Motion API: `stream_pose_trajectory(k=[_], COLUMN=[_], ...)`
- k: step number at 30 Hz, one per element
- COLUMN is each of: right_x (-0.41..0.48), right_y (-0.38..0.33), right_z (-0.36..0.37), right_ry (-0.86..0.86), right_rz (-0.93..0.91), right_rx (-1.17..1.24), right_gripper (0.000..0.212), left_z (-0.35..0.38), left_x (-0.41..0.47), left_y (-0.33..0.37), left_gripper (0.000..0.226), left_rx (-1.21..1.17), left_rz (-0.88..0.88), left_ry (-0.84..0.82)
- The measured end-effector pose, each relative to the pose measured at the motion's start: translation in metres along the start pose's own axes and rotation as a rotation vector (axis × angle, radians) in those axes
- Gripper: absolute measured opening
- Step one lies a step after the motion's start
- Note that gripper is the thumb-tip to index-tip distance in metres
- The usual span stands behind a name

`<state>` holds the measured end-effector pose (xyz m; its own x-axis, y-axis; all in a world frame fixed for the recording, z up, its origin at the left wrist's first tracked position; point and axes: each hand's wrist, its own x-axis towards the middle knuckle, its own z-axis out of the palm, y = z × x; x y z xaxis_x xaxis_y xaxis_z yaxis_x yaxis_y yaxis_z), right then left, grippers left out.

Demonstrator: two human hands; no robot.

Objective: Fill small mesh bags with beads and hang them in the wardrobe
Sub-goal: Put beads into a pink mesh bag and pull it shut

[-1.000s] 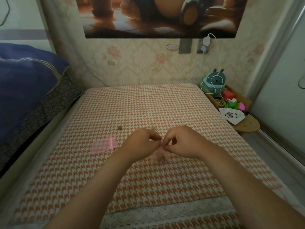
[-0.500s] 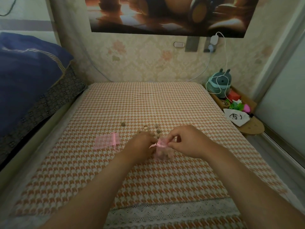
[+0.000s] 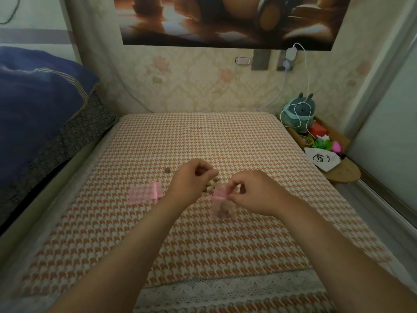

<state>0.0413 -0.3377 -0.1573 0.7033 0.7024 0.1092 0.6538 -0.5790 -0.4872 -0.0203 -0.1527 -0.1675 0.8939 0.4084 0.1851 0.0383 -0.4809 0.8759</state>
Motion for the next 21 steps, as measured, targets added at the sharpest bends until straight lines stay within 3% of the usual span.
stream_pose_trajectory(k=[5,13,19,21], right_x=[0.000,-0.006,-0.003,-0.003], right_y=[0.001,0.000,-0.007,-0.011], right_z=[-0.001,-0.005,0.001,0.004], right_ry=[-0.005,0.001,0.002,0.029], right_rz=[0.011,0.026,0.002,-0.002], right_rx=[-0.017,0.028,0.081,0.114], right_gripper=[0.007,0.006,0.004,0.016], left_z=[0.004,0.007,0.000,-0.006], left_x=[-0.014,-0.016,-0.019,-0.018], left_y=[0.015,0.006,0.010,0.011], left_gripper=[0.016,0.009,0.020,0.025], left_rx=[-0.071,0.322,0.350,0.334], left_rz=[0.063,0.252,0.046,0.008], left_ry=[-0.141,-0.196,-0.201,-0.151])
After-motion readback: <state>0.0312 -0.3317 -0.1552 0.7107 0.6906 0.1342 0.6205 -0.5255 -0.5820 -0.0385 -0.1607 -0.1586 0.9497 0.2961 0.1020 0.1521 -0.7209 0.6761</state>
